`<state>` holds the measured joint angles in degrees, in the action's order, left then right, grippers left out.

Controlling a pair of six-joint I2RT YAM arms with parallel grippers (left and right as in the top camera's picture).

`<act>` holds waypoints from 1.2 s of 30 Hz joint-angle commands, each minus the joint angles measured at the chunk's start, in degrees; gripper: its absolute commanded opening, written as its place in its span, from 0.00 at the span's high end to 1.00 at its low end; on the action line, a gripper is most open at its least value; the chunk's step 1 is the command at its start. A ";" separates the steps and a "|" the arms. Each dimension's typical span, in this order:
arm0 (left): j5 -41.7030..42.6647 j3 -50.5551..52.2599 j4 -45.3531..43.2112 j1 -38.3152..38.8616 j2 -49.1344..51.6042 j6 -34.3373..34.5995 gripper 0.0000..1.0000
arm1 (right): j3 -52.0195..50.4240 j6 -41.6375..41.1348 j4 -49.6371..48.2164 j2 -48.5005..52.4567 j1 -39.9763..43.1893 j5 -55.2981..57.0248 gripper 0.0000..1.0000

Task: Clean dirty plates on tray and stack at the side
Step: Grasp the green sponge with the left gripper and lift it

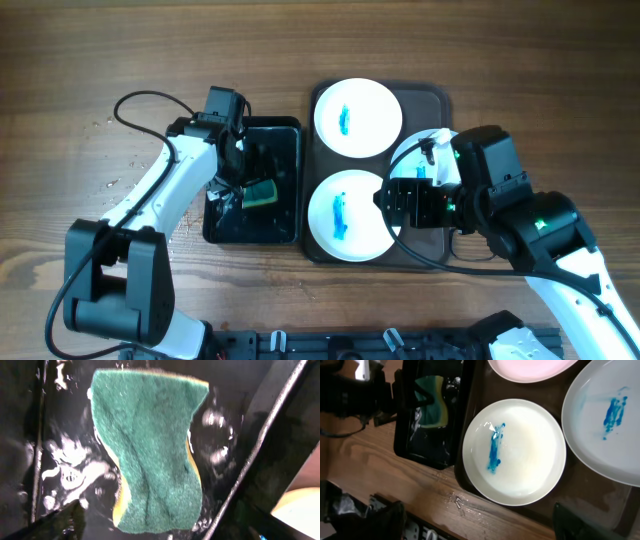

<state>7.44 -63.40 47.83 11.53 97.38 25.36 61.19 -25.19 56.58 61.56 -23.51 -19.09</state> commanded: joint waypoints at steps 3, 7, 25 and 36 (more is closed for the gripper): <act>2.38 -0.15 0.63 1.79 0.02 -0.50 0.06 | 0.20 -0.52 -0.02 0.02 -0.33 0.70 0.00; 2.38 -0.15 0.44 4.68 0.02 -0.55 0.00 | 0.20 -0.50 -0.02 0.28 -0.33 0.70 0.00; -13.35 -0.15 0.42 6.95 0.02 10.05 0.12 | 0.20 -0.28 0.98 1.88 -0.33 0.68 0.00; -14.80 -0.13 -6.34 6.99 7.87 10.01 0.44 | 0.20 -0.42 2.21 1.88 -0.33 0.66 0.00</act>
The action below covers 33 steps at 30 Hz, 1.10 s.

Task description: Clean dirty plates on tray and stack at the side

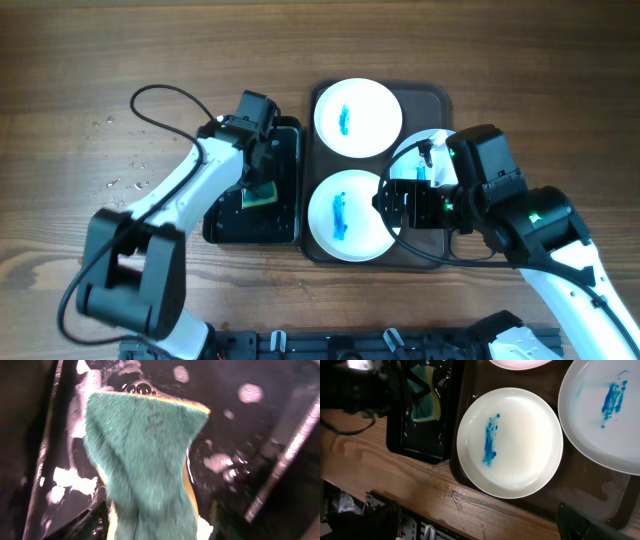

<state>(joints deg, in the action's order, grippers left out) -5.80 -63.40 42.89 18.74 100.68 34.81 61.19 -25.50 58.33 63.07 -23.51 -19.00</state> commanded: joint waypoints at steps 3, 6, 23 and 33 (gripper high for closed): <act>-1.55 -0.15 -2.99 -0.22 8.55 0.37 0.73 | 0.20 -0.17 1.95 0.37 -0.33 0.59 0.00; -1.55 -0.24 -2.97 -0.50 8.76 0.37 0.96 | 0.20 0.02 4.31 0.37 -0.33 1.25 0.16; 8.96 -4.24 10.23 -0.59 -9.88 -9.14 0.96 | -20.79 -5.44 -19.19 9.18 -0.33 9.20 0.54; 13.27 -3.54 12.66 1.90 -13.46 -9.11 0.96 | -21.16 -5.97 -30.71 29.68 -0.33 11.34 0.85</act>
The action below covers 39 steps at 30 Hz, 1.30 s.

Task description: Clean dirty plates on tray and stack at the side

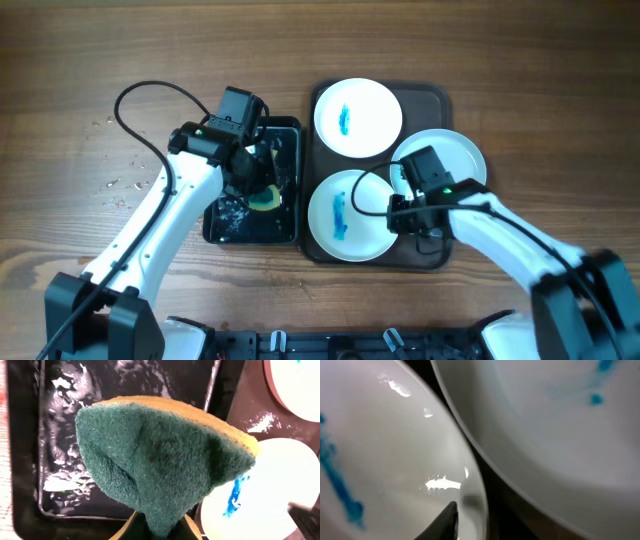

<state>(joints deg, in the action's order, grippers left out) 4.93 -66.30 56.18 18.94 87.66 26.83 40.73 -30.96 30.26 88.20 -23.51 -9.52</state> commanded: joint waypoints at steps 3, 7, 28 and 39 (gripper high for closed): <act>2.54 1.49 -3.39 3.58 -0.42 -0.90 0.96 | -0.70 -0.74 -4.90 6.78 -0.31 2.29 0.96; 4.42 6.25 -9.70 6.29 -0.13 2.19 0.96 | -0.68 -1.46 -5.79 6.71 -0.26 2.34 0.96; -0.52 8.52 -25.27 12.39 19.28 15.82 0.96 | -0.68 -2.03 -3.65 6.71 -0.26 1.73 0.96; -2.84 4.35 -23.32 15.04 19.74 5.92 0.96 | -0.68 -2.08 -3.80 6.73 -0.26 1.60 0.96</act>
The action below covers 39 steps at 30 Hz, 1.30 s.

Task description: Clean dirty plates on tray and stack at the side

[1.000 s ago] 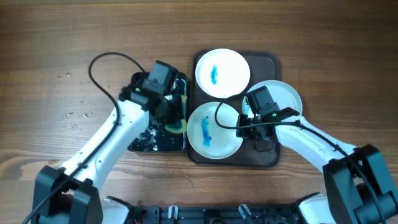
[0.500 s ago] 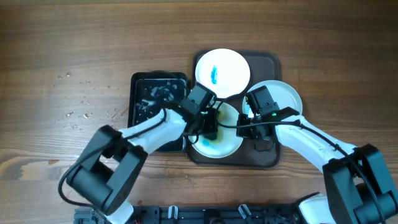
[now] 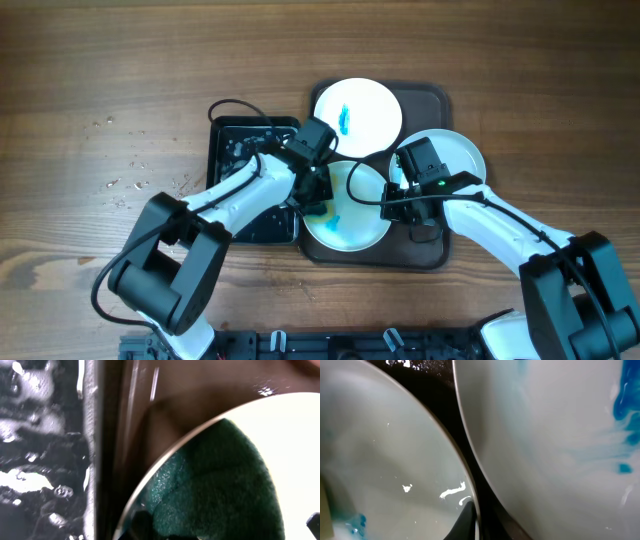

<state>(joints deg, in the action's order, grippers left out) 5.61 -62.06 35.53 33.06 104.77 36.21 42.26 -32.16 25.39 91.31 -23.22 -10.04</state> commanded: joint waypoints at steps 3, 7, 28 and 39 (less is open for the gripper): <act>0.90 0.11 -5.66 3.63 4.07 -3.30 0.96 | -2.21 -0.87 1.11 3.61 -0.55 2.10 0.96; 6.80 0.07 -9.14 7.06 7.56 -2.27 0.96 | -2.21 -0.92 1.11 3.61 -0.55 1.20 0.96; -5.33 -2.16 7.17 0.85 7.93 0.02 0.96 | -2.21 -0.96 1.16 3.61 -0.55 1.20 0.96; -19.89 -3.69 2.40 4.57 7.96 0.02 0.96 | -2.21 -0.96 1.18 3.61 -0.55 1.03 0.96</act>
<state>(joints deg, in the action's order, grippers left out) -0.34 -67.68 41.25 38.13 109.19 35.90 42.33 -33.01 25.61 91.29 -23.11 -10.07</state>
